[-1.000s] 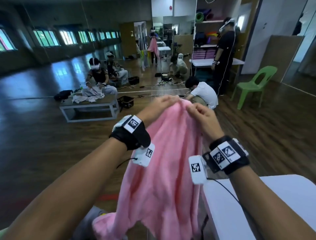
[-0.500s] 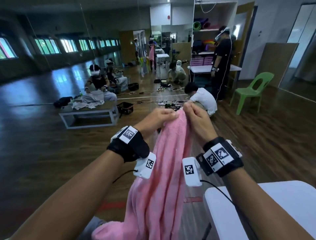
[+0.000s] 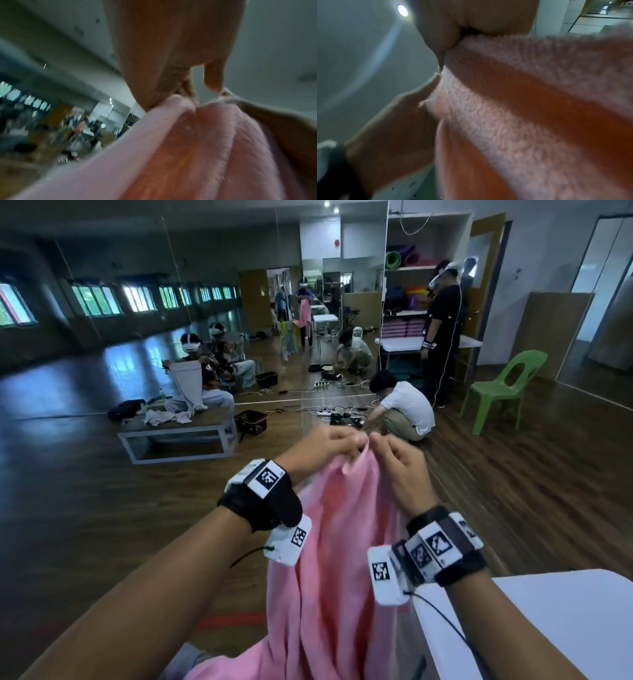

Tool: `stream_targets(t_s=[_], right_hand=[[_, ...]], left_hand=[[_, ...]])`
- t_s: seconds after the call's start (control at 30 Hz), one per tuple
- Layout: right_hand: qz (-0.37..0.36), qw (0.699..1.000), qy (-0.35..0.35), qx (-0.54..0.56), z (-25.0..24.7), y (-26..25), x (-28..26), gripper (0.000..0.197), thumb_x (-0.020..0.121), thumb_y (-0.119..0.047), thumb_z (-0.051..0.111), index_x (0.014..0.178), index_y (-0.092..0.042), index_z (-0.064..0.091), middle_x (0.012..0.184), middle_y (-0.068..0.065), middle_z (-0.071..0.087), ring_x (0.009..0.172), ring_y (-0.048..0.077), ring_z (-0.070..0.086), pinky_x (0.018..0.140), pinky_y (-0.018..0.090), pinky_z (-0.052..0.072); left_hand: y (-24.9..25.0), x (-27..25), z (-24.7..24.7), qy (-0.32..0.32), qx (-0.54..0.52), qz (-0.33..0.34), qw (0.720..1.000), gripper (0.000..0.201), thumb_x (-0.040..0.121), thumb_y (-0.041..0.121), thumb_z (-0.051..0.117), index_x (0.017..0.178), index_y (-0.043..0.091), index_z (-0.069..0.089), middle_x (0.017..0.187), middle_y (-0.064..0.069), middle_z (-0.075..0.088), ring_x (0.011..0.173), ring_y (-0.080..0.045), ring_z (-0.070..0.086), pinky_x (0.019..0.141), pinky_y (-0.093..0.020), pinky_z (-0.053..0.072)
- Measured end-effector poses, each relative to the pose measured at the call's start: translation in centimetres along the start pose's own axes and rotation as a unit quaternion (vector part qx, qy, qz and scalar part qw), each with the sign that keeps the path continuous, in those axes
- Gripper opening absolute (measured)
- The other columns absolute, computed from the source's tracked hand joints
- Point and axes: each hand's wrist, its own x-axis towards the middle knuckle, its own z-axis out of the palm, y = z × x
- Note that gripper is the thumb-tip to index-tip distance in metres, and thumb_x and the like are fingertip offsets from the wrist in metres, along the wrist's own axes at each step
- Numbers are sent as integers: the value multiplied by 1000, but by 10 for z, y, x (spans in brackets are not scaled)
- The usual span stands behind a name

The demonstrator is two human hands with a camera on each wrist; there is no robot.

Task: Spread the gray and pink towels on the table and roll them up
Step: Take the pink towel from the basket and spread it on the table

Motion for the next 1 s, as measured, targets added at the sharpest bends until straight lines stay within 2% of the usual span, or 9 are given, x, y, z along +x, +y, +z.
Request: stream_targets(t_s=[0.13,0.2,0.3,0.4,0.5,0.6,0.73,0.9,1.0], right_hand=[[-6,999,-19,-26,0,-7,15,42,94,-26,56,60,-3,52,57,-4,44,56,5,37,55,25,30],[-4,1000,-24,2,5,-5,12,35,95,-24,55,61,-15,56,57,-13,46,57,2,39,58,22,33],[16,999,-33,13,7,-1,7,32,96,-26,54,65,-26,62,57,-16,51,57,-1,43,57,14,34],[24,999,-38,0,-1,5,-7,40,95,-23,54,56,-28,55,54,-17,47,53,-3,38,53,13,31],[2,1000,-17,-4,-3,1,-6,36,96,-19,53,61,-24,56,56,-16,49,57,-3,41,57,17,33],[-6,999,-14,-31,-3,-4,10,39,95,-24,56,61,-6,54,58,-7,46,58,4,40,58,26,32],[10,999,-39,-28,-8,0,10,43,93,-29,59,57,-7,49,56,-2,38,56,8,33,53,25,26],[59,997,-44,-12,-7,20,-17,46,94,-29,58,59,-6,40,60,1,32,57,10,29,53,26,23],[34,999,-26,15,-8,4,-10,36,94,-23,56,63,-6,56,59,-3,46,58,6,39,55,18,32]], left_hand=[[-4,7,-5,-1,-60,-11,998,22,96,17,51,89,-4,55,62,-4,31,48,-12,25,47,-28,14],[-2,11,-3,23,-12,7,1000,26,97,20,49,87,-2,56,69,-6,40,59,-17,38,52,-29,28],[-6,19,1,85,28,22,996,32,97,16,49,91,-14,58,89,3,46,92,-15,46,88,-33,40],[-10,20,-6,113,-22,14,993,29,95,16,50,86,-10,59,87,2,52,76,-9,51,76,-32,42],[-12,13,-2,19,-123,-28,992,27,96,31,46,84,11,60,81,0,61,69,-11,54,62,-24,42],[-19,3,17,-48,-158,-37,986,31,92,36,52,101,7,60,86,-6,57,77,-17,52,67,-25,43],[-19,2,12,10,-165,23,986,9,87,10,58,85,2,57,79,-7,56,70,-10,53,67,-19,42],[-15,8,-12,168,-111,39,979,10,86,21,57,83,12,61,79,1,57,73,-11,51,73,-30,40],[-18,0,4,-6,-17,33,999,23,95,22,49,108,8,62,109,-6,64,102,-15,58,95,-30,43]])
